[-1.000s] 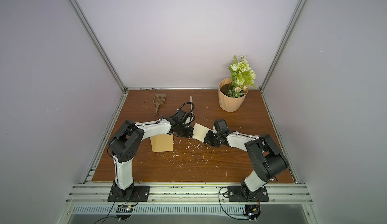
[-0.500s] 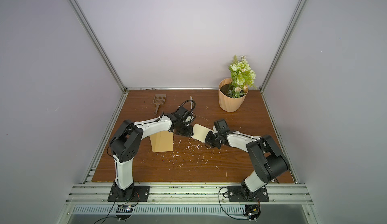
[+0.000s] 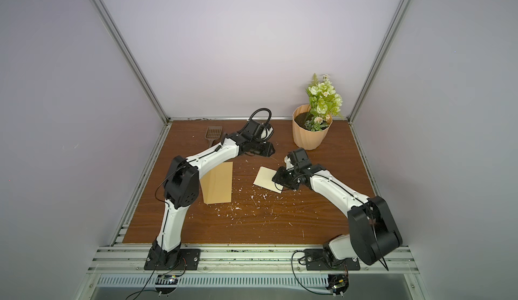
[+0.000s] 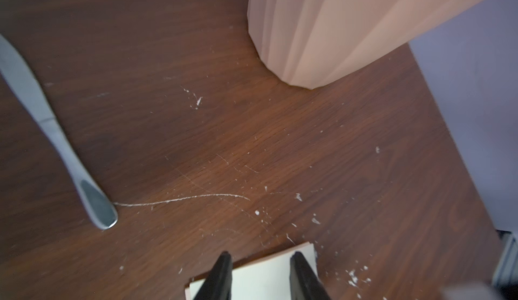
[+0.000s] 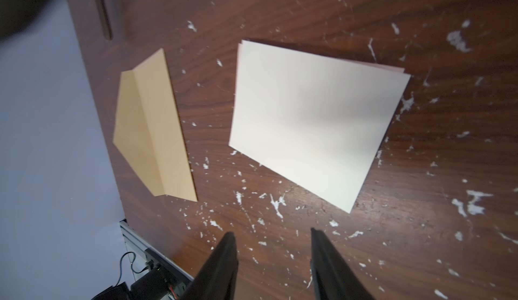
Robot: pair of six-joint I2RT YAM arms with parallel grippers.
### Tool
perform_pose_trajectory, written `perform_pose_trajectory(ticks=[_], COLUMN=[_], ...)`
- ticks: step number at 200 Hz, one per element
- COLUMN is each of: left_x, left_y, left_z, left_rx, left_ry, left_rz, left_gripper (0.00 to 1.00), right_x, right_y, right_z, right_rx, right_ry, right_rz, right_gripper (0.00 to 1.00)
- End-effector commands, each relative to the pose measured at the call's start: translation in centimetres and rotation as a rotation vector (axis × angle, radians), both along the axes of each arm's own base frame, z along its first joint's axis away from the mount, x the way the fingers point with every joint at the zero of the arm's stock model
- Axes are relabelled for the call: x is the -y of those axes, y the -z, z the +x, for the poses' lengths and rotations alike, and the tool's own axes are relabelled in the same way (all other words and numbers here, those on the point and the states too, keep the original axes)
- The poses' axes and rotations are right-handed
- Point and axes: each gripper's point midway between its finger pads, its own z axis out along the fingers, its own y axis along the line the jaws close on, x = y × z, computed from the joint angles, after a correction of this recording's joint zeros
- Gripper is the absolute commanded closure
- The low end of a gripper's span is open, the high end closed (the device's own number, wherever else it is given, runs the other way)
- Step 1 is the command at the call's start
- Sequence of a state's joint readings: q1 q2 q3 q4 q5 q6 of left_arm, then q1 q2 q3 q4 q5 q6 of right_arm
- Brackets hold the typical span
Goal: Fold the letter paper in half and place it into the envelope
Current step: Adjust the letter paper at the center of the board.
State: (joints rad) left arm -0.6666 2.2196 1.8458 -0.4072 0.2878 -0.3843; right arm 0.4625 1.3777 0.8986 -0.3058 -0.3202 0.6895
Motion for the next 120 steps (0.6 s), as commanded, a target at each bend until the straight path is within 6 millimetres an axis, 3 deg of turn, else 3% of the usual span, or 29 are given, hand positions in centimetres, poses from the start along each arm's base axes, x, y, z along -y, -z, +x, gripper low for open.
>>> perform_pose_trajectory(ticks=[1,15,30,39,73,120], left_x=[2.3,2.7,2.5,2.2,0.8,-2.8], left_y=[4.1,5.5,6.3,6.5,7.5,8.6], left_z=[-0.9,-1.0,-1.1,-1.1,-2.3,-5.7], left_rx=[-0.033,-0.048,-0.048,-0.044,-0.055,-0.092], left_ry=[0.060,0.067,0.070,0.070,0.081,0.071], left_rz=[0.002,0.009,0.025,0.035,0.089,0.156], left_gripper=[0.67,0.68,0.69,0.70,0.73,0.78], right_x=[0.8,1.0,1.6,2.0,2.8,3.3], right_y=[0.2,0.3,0.1,0.1,1.0,2.4], right_z=[-2.2,-3.1,-3.9,-4.3,-5.8,-6.6], right_rx=[-0.055,-0.071,-0.068,-0.058,-0.080,-0.101], right_ry=[-0.029,-0.018,0.008,0.021,0.047,0.062], right_rz=[-0.021,-0.007,0.002,0.007,0.011,0.004], right_gripper=[0.55,0.53,0.37,0.33,0.32,0.32])
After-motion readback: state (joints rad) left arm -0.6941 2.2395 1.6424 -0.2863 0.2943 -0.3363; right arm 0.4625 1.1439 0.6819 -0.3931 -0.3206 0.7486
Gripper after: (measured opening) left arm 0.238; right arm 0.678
